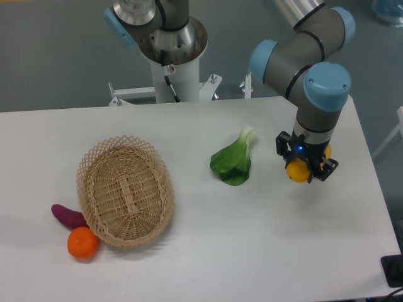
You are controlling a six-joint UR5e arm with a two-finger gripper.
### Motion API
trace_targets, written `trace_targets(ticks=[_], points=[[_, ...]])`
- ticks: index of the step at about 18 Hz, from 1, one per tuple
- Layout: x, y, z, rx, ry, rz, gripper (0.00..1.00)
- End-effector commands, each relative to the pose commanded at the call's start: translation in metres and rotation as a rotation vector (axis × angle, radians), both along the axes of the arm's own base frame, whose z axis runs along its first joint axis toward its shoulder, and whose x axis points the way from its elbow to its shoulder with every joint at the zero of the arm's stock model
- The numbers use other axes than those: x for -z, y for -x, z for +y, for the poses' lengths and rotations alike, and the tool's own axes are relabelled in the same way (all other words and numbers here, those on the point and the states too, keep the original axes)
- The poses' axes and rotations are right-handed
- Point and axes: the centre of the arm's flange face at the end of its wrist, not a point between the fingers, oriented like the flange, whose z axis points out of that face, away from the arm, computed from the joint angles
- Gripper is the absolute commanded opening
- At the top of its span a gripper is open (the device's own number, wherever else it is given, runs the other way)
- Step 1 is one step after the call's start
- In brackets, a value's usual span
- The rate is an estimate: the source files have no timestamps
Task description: Place the mango on the table
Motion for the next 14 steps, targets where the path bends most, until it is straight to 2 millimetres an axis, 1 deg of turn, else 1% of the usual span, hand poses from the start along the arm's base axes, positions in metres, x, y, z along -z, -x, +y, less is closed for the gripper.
trace_targets(ticks=[4, 12, 14], points=[[0.0049, -0.0007, 0.0006, -0.003, 0.002, -0.002, 0.28], [0.0071, 0.0001, 0.0037, -0.006, 0.025, 0.002, 0.28], [0.0093, 0.0009, 0.0044, -0.06, 0.019, -0.004, 0.27]])
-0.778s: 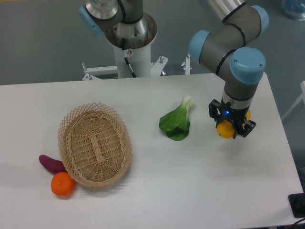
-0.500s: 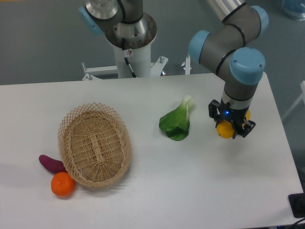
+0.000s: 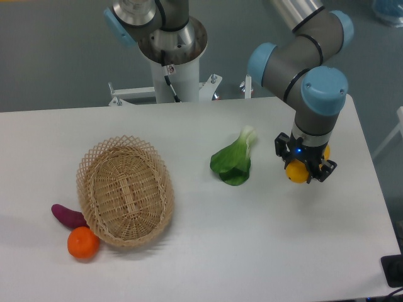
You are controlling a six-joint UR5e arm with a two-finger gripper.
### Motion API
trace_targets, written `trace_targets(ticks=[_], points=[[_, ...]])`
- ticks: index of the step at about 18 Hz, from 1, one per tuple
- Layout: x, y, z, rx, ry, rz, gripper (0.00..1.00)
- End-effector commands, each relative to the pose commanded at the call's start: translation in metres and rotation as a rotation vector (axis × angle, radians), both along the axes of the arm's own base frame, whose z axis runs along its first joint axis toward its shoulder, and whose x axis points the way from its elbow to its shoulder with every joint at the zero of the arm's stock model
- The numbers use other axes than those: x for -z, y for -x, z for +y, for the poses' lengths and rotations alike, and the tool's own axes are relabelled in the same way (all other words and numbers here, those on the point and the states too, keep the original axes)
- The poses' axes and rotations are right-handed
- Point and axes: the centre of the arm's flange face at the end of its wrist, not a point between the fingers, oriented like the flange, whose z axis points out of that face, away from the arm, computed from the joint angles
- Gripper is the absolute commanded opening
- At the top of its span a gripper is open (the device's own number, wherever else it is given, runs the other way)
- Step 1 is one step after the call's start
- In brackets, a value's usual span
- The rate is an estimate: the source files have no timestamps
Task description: Place the mango on the table
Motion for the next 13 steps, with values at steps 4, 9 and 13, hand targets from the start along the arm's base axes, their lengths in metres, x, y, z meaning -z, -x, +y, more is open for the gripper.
trace_targets(ticks=[4, 9, 13], points=[[0.004, -0.001, -0.001, -0.034, -0.001, -0.009, 0.26], [0.018, -0.01, 0.011, -0.082, 0.003, -0.029, 0.27], [0.029, -0.028, 0.039, -0.161, -0.014, -0.012, 0.27]])
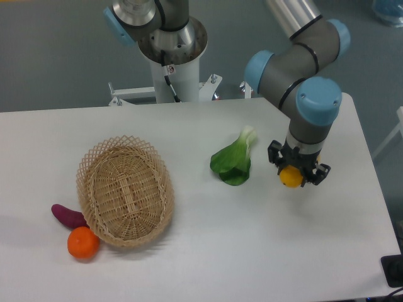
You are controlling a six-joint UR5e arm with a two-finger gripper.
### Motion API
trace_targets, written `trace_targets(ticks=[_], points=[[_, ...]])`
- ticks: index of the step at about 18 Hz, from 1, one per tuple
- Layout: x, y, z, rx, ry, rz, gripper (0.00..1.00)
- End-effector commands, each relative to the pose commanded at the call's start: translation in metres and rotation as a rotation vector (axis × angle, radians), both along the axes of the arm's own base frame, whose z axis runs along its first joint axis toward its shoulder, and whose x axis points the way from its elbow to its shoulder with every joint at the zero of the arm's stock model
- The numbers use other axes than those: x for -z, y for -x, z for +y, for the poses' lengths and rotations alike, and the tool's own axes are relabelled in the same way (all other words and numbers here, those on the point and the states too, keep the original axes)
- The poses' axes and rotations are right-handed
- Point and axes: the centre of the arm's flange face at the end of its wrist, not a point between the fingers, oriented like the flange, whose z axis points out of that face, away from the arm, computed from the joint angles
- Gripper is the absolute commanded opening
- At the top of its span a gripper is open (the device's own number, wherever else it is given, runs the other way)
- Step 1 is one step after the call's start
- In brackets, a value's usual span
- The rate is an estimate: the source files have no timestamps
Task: Place the mango on the table
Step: 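Carry the yellow mango past the bok choy and lower it toward the table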
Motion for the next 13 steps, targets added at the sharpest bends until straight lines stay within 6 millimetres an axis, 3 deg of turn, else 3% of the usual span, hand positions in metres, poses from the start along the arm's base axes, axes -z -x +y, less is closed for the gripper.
trace_targets(ticks=[5, 13], points=[[0.022, -0.019, 0.038, -0.112, -0.023, 0.038, 0.31], [0.047, -0.046, 0.075, -0.13, -0.042, 0.045, 0.31]])
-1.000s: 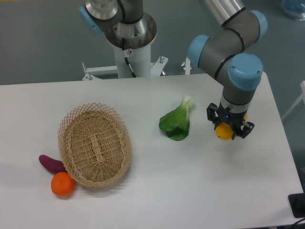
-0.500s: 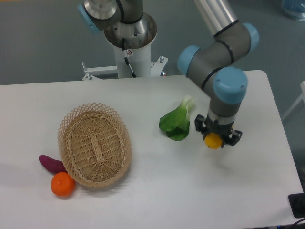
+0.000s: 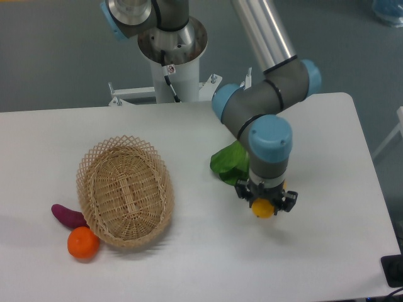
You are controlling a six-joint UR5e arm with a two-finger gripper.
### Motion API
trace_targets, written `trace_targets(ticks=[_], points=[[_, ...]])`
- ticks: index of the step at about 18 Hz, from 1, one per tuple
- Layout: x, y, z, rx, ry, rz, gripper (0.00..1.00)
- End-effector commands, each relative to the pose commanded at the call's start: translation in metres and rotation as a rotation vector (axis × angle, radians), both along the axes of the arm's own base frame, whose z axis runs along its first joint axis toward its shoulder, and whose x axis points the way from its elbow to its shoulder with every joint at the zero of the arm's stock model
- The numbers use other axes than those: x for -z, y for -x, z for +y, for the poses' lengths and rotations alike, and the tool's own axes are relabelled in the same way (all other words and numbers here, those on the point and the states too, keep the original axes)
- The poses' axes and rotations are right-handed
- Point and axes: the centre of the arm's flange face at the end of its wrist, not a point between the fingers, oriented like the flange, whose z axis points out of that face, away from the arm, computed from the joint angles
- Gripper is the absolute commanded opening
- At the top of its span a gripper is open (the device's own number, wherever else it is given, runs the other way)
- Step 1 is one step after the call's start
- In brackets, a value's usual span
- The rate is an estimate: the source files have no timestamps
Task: Place the mango on the table
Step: 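Carry the yellow mango past the bok choy and lower it toward the table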
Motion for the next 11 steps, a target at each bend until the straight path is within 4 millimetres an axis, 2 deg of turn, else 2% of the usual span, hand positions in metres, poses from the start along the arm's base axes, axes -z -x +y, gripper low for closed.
trace_targets(ticks=[4, 8, 11], points=[[0.008, -0.014, 0.016, 0.011, 0.002, -0.009, 0.31], [0.024, -0.034, 0.035, 0.037, 0.015, -0.025, 0.31], [0.025, -0.035, 0.037, 0.039, 0.011, -0.021, 0.36]])
